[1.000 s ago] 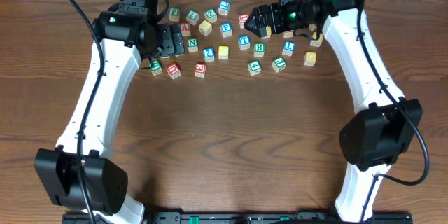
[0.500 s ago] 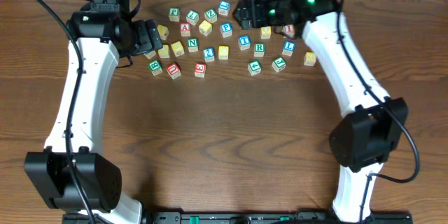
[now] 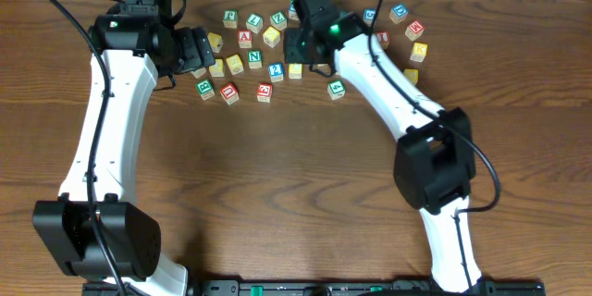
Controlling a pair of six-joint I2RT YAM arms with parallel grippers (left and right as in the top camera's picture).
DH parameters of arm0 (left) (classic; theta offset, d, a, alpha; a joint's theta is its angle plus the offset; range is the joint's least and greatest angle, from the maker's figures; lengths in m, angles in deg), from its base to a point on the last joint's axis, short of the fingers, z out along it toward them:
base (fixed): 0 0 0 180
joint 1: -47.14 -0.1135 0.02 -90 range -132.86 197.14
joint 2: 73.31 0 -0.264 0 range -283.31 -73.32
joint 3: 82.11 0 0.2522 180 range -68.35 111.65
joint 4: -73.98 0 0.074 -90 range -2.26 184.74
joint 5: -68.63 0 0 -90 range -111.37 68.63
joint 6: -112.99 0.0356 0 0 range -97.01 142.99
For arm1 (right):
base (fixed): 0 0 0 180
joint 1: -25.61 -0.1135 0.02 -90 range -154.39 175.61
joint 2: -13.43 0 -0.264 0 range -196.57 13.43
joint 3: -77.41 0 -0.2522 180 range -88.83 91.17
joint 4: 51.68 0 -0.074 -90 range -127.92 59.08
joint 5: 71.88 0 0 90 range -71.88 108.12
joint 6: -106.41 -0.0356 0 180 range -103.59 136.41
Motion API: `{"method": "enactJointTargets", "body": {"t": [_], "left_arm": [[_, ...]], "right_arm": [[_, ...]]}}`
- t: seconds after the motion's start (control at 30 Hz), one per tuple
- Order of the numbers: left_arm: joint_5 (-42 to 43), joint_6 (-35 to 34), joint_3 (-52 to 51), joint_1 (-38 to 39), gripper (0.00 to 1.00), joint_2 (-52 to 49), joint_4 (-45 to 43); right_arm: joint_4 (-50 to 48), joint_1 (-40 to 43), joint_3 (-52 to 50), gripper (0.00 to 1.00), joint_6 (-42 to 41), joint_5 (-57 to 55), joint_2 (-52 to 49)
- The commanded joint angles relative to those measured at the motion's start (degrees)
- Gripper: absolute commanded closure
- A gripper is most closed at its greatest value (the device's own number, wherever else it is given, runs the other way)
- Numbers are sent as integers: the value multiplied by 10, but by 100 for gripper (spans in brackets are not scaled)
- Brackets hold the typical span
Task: Spell out CORL
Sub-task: 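Swing the right arm over the blocks toward the yellow C block, then lower the right gripper around the yellow C block and close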
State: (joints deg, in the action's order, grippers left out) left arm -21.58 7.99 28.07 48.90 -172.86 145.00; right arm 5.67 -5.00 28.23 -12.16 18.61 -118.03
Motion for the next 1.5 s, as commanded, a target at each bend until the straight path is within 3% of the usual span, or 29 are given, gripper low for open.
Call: {"method": "enactJointTargets", "body": {"t": [0.0, 0.83, 1.47], "left_arm": [[-5, -1, 5, -2, 2, 3, 10], [-5, -1, 4, -2, 2, 3, 23], [-5, -1, 4, -2, 2, 3, 24]], "right_arm": [[-6, -11, 7, 57, -33, -38, -32], [-44, -16, -5, 58, -42, -64, -47], [-174, -16, -106, 55, -53, -92, -47]]}}
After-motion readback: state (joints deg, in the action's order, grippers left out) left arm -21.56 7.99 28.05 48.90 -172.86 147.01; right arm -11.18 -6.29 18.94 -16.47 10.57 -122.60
